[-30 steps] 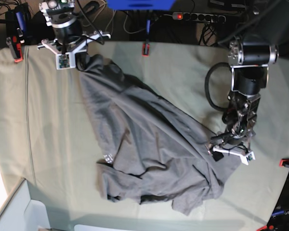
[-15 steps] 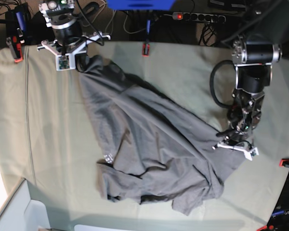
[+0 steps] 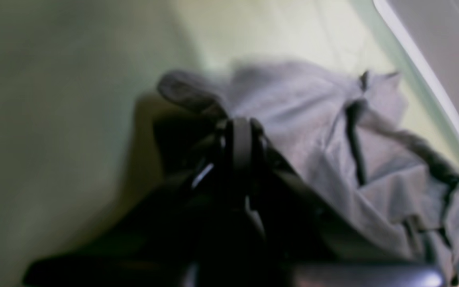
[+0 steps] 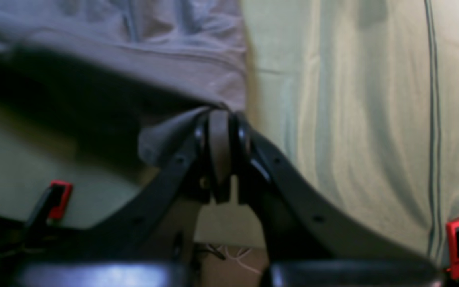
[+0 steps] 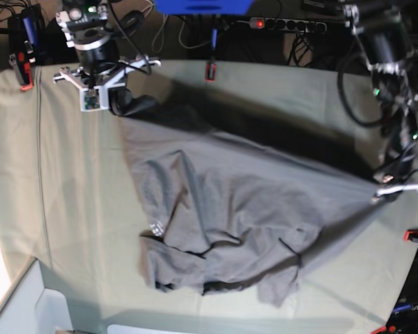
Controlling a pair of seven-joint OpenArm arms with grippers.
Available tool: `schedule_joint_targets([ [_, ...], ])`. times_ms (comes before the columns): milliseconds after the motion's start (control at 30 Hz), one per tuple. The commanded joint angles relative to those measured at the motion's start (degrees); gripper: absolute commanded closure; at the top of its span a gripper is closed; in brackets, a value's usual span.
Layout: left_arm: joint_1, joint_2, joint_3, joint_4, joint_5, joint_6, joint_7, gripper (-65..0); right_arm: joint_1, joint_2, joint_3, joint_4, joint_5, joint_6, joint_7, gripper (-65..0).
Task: Layout the t-shirt on the table in an organized manner, then fold the t-shirt properly
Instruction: 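Drag the t-shirt with both grippers, spreading it across the table, then reach the right gripper over and grasp the t-shirt's hem edge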
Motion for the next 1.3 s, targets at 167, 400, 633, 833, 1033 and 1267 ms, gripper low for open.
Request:
schedule_joint_targets([
  [167, 9.93, -0.63, -10.60, 19.12, -0.26, -0.36, 0.37, -0.2, -0.98, 0.12, -0.08, 2.14, -0.21, 0.21, 9.72, 0.0],
  [400, 16.70, 1.83, -17.63, 32.75, -0.26, -0.62, 0.19, -0.2, -4.58, 0.21, 0.44, 3.11, -0.21, 0.21, 23.97, 0.0],
  [633, 18.72, 5.35, -23.00, 41.28, -0.26, -0.62, 0.02, -0.2, -6.25, 2.15, 0.71, 4.60, -0.21, 0.21, 35.83, 0.0],
  [833, 16.70, 4.21, -24.05, 41.89, -0.26, -0.62, -0.16, -0.2, -4.06, 1.97, 4.14, 5.39, -0.21, 0.21, 44.27, 0.0],
  [1033, 7.29, -1.77, -20.45, 41.37, 0.35, -0.62, 0.37, -0.2, 2.62, 1.71, 6.16, 5.83, -0.21, 0.21, 42.08, 0.0],
  [1267, 1.58, -3.18, -10.07, 39.69, 4.57, -0.62, 0.37, -0.2, 6.14, -1.72, 5.72, 5.31, -0.21, 0.21, 32.93, 0.0],
])
